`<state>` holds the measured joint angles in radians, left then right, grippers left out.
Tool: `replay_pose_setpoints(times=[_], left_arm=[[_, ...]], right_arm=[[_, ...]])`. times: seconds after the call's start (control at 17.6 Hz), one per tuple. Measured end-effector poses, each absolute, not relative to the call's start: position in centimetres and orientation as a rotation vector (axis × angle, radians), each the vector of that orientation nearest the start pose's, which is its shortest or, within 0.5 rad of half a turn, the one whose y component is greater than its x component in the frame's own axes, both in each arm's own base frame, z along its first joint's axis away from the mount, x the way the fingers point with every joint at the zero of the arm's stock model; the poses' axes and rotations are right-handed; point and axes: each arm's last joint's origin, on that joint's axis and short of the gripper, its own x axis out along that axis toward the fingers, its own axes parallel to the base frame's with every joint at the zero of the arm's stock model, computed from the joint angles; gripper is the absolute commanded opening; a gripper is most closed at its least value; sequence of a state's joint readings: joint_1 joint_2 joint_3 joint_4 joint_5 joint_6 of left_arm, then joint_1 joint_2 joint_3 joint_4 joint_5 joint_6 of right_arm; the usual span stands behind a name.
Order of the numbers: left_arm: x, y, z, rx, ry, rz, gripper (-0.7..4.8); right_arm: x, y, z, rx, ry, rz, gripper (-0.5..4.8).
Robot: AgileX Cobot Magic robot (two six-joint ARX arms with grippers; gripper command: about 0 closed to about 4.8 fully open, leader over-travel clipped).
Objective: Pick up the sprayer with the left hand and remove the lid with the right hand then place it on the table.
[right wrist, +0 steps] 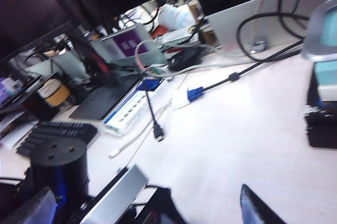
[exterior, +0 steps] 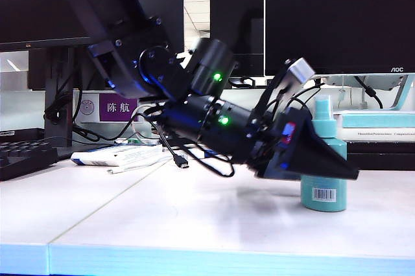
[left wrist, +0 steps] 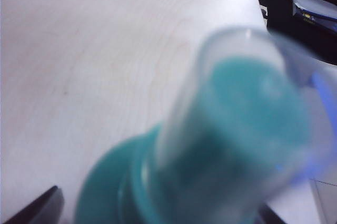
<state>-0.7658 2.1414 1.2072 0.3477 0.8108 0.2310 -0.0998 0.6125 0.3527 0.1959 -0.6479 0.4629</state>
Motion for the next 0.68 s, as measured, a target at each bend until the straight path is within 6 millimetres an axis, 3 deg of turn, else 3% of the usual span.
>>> replay_pose_setpoints(times=[0.06, 0.23, 0.34, 0.57, 0.62, 0.68], left_arm=[[29.7, -31.5, 12.2, 0.176, 0.446, -1.559, 0.47], [30.1, -31.5, 13.5, 0.104, 0.665, -1.591, 0.48], [29.9, -31.4, 16.2, 0.097, 0.745, -1.629, 0.47], [29.3, -30.8, 26.1, 0.087, 0.506, -1.810, 0.37], [29.2, -30.7, 27.1, 0.086, 0.483, -1.826, 0.20], [29.2, -30.6, 26.8, 0.088, 0.507, -1.814, 0.19]], right_arm=[[14.8, 0.3, 24.5, 0.468, 0.185, 0.528, 4.79], [14.7, 0.3, 24.1, 0.469, 0.222, 0.529, 4.79], [14.6, 0.4, 23.4, 0.487, 0.293, 0.553, 4.79], [14.4, 0.6, 23.1, 0.498, 0.341, 0.613, 4.79], [14.3, 0.7, 23.2, 0.497, 0.339, 0.651, 4.79], [14.3, 0.7, 23.3, 0.499, 0.335, 0.691, 4.79]])
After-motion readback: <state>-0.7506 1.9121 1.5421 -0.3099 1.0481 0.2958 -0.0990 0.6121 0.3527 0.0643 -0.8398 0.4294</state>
